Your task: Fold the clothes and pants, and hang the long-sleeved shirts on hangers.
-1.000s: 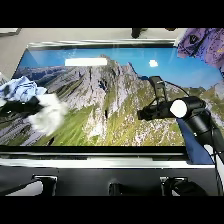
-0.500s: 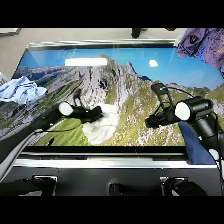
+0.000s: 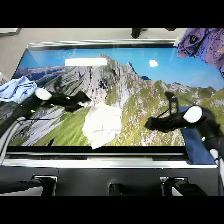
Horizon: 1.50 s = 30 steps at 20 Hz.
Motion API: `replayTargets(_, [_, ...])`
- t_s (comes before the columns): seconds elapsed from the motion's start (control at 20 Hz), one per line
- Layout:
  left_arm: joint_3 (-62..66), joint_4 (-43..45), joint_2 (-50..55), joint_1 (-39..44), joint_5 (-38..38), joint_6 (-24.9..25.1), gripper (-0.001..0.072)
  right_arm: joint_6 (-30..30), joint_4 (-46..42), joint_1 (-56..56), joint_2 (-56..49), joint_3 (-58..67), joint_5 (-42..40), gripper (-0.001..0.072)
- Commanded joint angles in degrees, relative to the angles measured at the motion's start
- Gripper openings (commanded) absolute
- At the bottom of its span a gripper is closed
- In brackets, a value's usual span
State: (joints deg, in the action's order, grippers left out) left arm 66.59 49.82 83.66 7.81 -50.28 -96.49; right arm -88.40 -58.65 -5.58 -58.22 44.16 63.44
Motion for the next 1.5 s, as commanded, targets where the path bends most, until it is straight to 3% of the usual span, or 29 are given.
replayTargets(0.0, [1.5, -0.3, -0.2, -9.4, -6.0, 3.8, 0.0696, 2.1, 22.1, -7.7, 0.0, -12.4, -15.8, 0.0486])
replayTargets(0.2, [1.5, -0.3, -0.1, -12.4, -5.7, 5.0, 0.0696, -5.2, 24.9, -25.3, -2.4, -15.3, -31.7, 0.0507])
replayTargets(0.35, [1.5, -0.3, 0.6, -12.2, -5.9, 5.2, 0.0696, -5.8, 31.3, -32.9, -7.6, -15.2, -41.6, 0.0505])
replayTargets(0.55, [1.5, -0.3, 1.9, -11.8, -5.9, 5.2, 0.0696, -5.4, 33.0, -35.8, -15.0, -11.7, -44.2, 0.0465])
replayTargets(0.7, [1.5, -0.3, 3.1, -10.7, -5.8, 5.2, 0.0696, -5.2, 32.9, -35.8, -17.8, -8.8, -48.2, 0.0189])
replayTargets(0.75, [1.5, -0.3, 3.7, -9.9, -5.8, 5.3, 0.0696, -5.2, 32.3, -35.8, -17.9, -8.1, -49.1, 0.0059])
replayTargets(0.8, [1.5, -0.4, 4.4, -9.0, -5.8, 5.3, 0.0696, -5.2, 31.2, -35.6, -17.9, -7.5, -49.0, 0.0031])
replayTargets(1.05, [1.5, -7.7, 10.0, -3.1, -5.5, 13.6, 0.0669, -5.3, 29.4, -35.6, -16.9, -7.1, -43.4, 0.0030])
replayTargets(1.35, [1.6, -14.7, 13.9, 0.1, -1.3, 17.2, 0.0668, -5.3, 28.9, -35.6, -15.2, -7.1, -40.8, 0.0030])
replayTargets(1.4, [1.6, -15.6, 14.5, 0.5, -1.0, 17.2, 0.0652, -5.3, 28.8, -35.6, -14.6, -7.1, -40.9, 0.0030])
replayTargets(1.45, [1.6, -16.0, 15.2, 0.6, -1.3, 17.3, 0.0546, -5.3, 28.3, -35.6, -14.0, -7.1, -41.1, 0.0030])
